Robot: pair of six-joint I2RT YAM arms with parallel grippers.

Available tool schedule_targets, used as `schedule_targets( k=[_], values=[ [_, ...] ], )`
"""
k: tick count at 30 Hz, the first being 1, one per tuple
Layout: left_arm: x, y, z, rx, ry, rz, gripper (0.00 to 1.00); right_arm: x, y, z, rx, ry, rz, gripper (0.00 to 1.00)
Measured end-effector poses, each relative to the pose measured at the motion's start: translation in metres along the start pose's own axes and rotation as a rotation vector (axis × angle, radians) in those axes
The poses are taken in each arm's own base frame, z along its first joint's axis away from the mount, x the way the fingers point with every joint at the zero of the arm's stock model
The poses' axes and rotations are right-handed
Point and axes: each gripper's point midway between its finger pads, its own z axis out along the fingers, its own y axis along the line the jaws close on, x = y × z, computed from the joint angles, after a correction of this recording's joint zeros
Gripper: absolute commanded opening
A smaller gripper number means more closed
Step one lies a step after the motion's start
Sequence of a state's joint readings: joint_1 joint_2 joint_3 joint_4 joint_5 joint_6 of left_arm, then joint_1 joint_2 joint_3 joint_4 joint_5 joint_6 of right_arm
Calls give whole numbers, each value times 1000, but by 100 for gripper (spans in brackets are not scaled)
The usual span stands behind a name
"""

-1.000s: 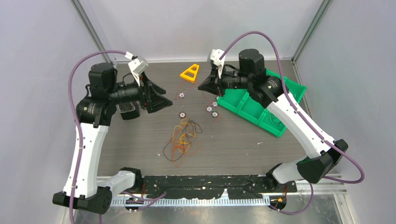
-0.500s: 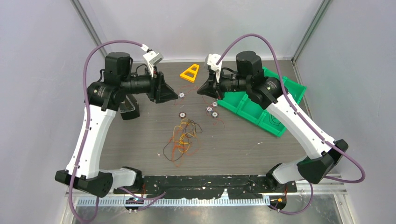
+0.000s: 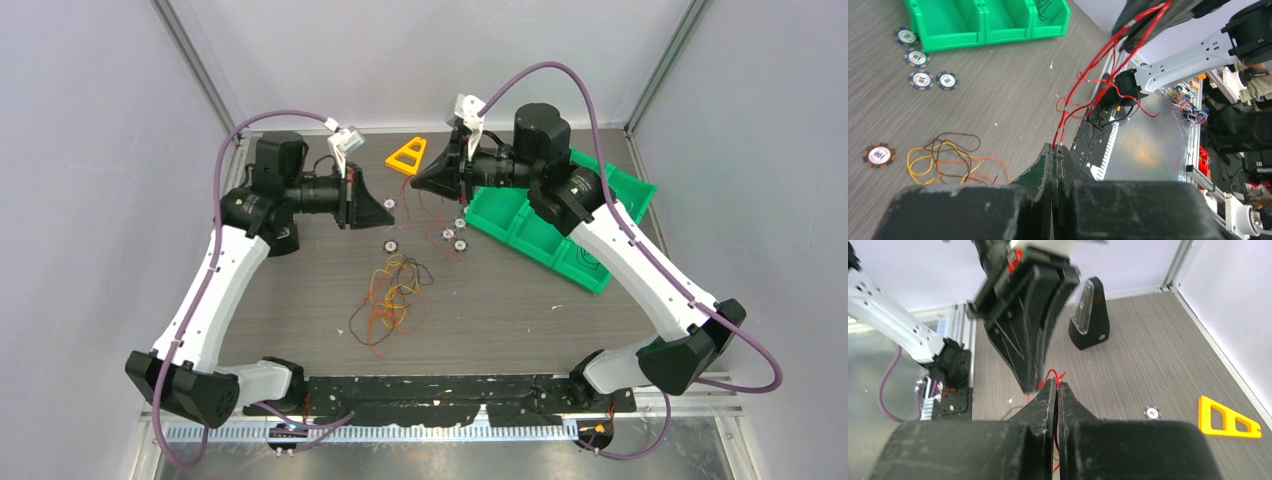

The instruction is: Untangle the cables

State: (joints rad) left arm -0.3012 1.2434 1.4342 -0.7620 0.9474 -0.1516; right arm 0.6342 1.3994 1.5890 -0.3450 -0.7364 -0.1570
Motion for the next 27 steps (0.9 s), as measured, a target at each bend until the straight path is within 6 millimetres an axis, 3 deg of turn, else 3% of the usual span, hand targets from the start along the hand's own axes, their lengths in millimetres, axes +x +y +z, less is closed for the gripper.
schedule_targets(
  k=[4,8,15,19,20,21,24,27],
  values=[
    [-1,-2,20,63,-32,-10,0,-20,5,6,-28,-100,79,5],
    [-20,-16,33,141,-112,28,0,-39,9,12,-65,-189,170,5],
    [-52,-36,41,267,-258,1,0,-63,8,14,-77,-323,241,5],
    [-58,-46,42,317,-289,-12,0,-76,5,12,-73,-378,252,5],
    [-58,-46,40,316,-297,-13,8,-76,2,11,-66,-382,255,6],
    [-58,-41,35,300,-310,-25,29,-77,-1,9,-58,-388,259,5],
    [-60,-15,15,200,-362,-38,66,-77,-14,3,-12,-406,266,5],
    [-62,4,-11,83,-418,-15,77,-66,-28,-6,49,-405,286,5]
  ],
)
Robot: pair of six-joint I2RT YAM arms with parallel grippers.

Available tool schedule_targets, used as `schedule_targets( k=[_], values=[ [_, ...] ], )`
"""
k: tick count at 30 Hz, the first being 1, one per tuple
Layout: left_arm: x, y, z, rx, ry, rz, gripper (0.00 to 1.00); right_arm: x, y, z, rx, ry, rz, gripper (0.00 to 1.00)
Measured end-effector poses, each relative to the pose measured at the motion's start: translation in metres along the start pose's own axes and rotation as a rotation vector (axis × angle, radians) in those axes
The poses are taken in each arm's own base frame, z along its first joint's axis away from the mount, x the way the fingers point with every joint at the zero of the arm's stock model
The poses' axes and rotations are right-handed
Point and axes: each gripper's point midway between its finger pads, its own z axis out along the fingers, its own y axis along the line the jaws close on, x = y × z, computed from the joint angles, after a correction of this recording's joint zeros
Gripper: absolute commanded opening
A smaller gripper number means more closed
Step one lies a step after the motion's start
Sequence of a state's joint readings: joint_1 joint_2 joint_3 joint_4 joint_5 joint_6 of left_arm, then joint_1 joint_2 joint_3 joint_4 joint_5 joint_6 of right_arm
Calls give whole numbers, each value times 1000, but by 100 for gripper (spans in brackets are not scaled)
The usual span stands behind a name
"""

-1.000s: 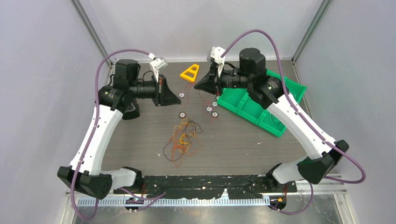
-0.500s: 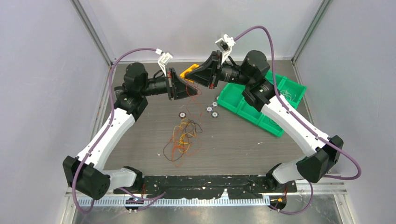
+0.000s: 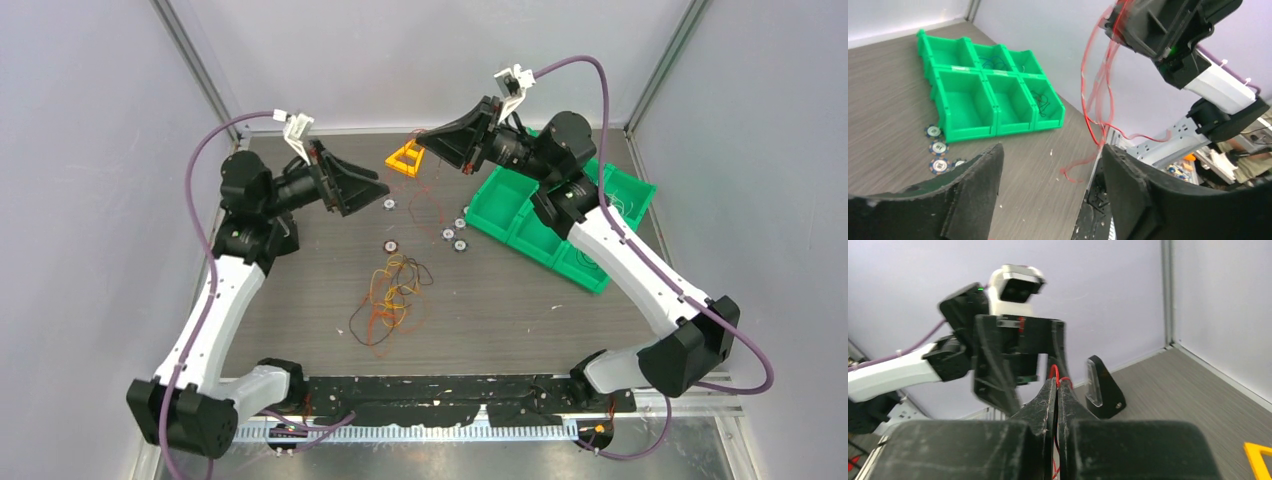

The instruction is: Untangle the cables

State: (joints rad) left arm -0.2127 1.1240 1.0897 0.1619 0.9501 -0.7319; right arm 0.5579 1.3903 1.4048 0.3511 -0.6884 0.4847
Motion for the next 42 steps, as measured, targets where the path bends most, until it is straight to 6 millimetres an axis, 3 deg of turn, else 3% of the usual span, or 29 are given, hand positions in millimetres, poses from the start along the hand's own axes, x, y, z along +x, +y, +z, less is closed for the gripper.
schedule_targets(
  k=[3,4,7,10,14,19,21,26,30,35,42],
  values=[
    [1,-6,-14,-40,-2,77,89,-1,-13,-7,63,-8,-3,5],
    [4,-8,-18,-52,3,104,97,-2,-16,-9,83,-10,-9,5],
    [10,-6,-25,-94,21,144,100,-6,-34,-18,166,-13,-50,6],
    [16,12,-28,-175,39,154,100,-11,-65,-33,275,-8,-123,5],
    [20,39,-31,-296,78,158,100,-20,-127,-67,487,-2,-252,5],
    [22,53,-35,-351,96,192,100,-25,-216,-109,741,-50,-429,6],
    [21,55,-34,-355,105,202,100,-21,-258,-122,840,-58,-485,5],
    [17,67,-29,-376,131,209,100,15,-363,-157,1033,0,-562,5],
    [17,77,-26,-392,153,211,100,27,-420,-181,1147,27,-616,5],
    [19,90,-24,-415,180,199,100,21,-461,-207,1240,12,-673,5],
    [23,106,-20,-442,212,171,100,10,-486,-248,1313,14,-710,5]
  ],
)
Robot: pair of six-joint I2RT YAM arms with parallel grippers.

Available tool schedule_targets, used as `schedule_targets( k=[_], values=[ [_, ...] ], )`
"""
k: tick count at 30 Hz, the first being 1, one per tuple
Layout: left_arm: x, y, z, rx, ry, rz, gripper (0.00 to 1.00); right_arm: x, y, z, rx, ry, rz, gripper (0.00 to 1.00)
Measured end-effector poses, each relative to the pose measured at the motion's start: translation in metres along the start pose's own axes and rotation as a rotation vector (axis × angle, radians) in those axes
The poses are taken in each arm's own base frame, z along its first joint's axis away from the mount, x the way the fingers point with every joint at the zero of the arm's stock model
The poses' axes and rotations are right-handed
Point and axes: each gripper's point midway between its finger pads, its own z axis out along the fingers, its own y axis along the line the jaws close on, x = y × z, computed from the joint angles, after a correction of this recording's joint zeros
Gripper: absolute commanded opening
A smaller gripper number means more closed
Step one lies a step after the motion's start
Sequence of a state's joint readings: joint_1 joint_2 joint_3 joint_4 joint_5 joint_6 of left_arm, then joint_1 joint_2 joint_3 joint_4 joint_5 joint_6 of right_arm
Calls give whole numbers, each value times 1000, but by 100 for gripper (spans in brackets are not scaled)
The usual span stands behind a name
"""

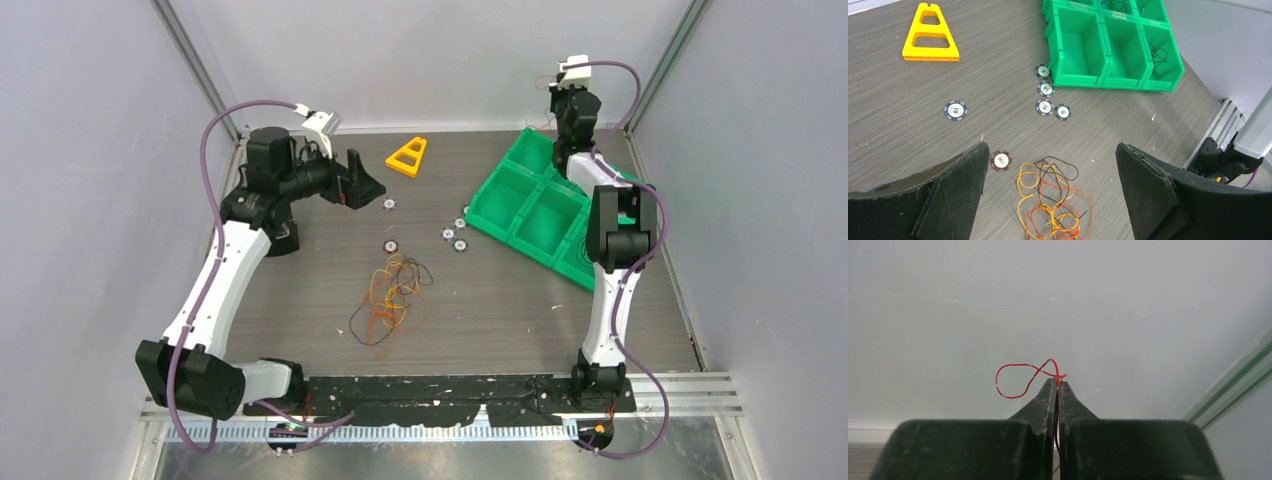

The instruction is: Untangle the cables

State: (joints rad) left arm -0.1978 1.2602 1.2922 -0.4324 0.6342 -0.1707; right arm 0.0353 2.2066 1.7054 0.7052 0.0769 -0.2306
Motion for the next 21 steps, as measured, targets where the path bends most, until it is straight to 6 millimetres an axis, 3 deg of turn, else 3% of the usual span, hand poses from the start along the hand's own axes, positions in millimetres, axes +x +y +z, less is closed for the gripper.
schedule_targets(
  k=[5,9,18,21],
  values=[
    [-3,6,8,-5,9,-7,100,23,-15,1,10,28,-32,5],
    [-2,9,11,-8,18,-14,100,43,-8,-10,-15,49,-58,5],
    [-2,8,10,-8,17,-16,100,128,17,-62,-112,207,-155,5],
    [-2,8,10,-8,15,-14,100,136,25,-75,-164,230,-167,5]
  ],
)
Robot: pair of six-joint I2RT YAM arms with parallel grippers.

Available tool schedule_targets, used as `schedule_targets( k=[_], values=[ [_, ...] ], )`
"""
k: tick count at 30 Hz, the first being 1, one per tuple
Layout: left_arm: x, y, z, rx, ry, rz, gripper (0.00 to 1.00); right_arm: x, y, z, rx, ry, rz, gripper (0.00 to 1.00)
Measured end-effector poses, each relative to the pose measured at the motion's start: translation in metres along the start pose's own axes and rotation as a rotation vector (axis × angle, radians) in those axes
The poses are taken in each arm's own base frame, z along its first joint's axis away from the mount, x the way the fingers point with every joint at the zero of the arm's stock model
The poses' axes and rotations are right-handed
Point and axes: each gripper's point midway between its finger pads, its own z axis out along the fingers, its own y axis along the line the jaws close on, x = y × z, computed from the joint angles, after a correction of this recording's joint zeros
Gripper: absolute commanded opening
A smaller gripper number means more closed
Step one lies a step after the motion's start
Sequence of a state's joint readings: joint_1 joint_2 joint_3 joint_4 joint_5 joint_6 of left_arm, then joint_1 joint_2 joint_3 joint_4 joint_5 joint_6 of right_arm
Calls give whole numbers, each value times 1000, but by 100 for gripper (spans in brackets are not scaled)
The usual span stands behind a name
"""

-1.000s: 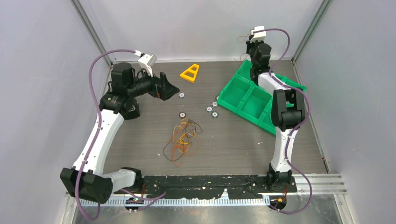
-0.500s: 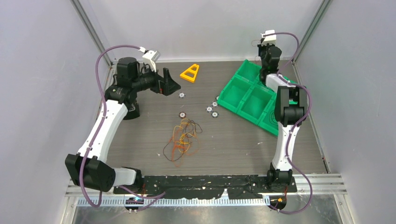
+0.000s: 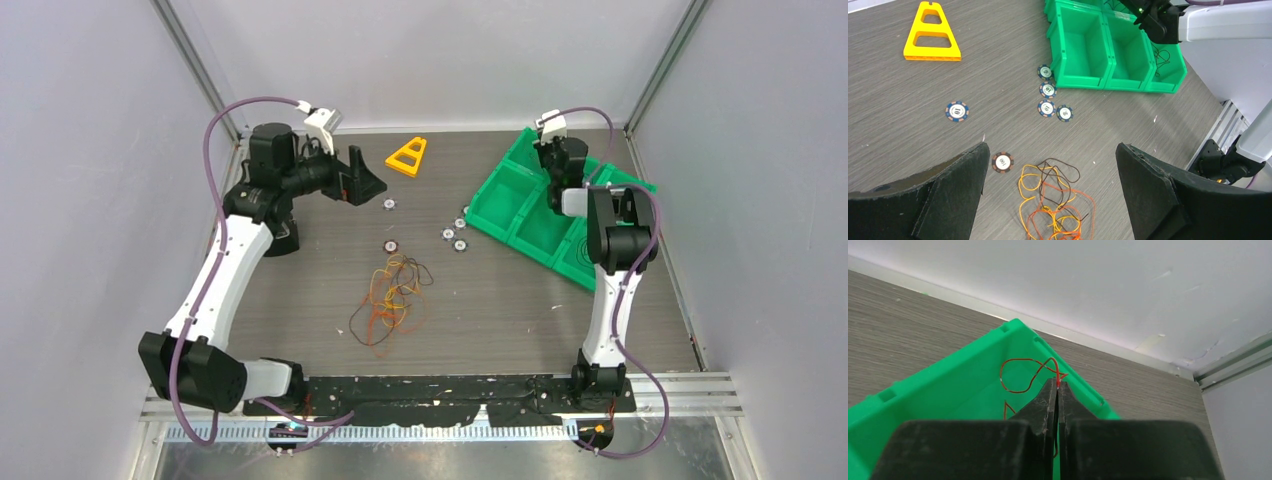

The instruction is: Untangle the cables

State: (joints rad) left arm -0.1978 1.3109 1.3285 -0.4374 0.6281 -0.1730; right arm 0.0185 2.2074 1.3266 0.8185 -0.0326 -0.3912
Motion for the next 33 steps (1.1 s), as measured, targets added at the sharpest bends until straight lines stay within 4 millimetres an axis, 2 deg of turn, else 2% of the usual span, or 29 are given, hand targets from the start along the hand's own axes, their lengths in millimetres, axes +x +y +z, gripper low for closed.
schedule_targets(
  k=[2,9,16,21,29,33],
  values=[
    [0,-1,-2,0,-4,4,100,-5,3,-5,-23,-5,-3,5],
    [1,-5,-7,1,-11,11,99,-58,-5,-18,-66,-85,-8,5],
    [4,-4,-7,0,-5,12,100,-69,-4,-3,-124,-29,-23,5],
    [5,-3,-7,-1,-4,27,100,-61,-5,-2,-121,9,-36,5],
    [8,0,-8,-9,1,22,100,-14,-3,-17,-80,119,-80,5],
    [8,0,-8,-10,0,20,100,-2,-8,-22,-41,164,-106,5]
  ],
)
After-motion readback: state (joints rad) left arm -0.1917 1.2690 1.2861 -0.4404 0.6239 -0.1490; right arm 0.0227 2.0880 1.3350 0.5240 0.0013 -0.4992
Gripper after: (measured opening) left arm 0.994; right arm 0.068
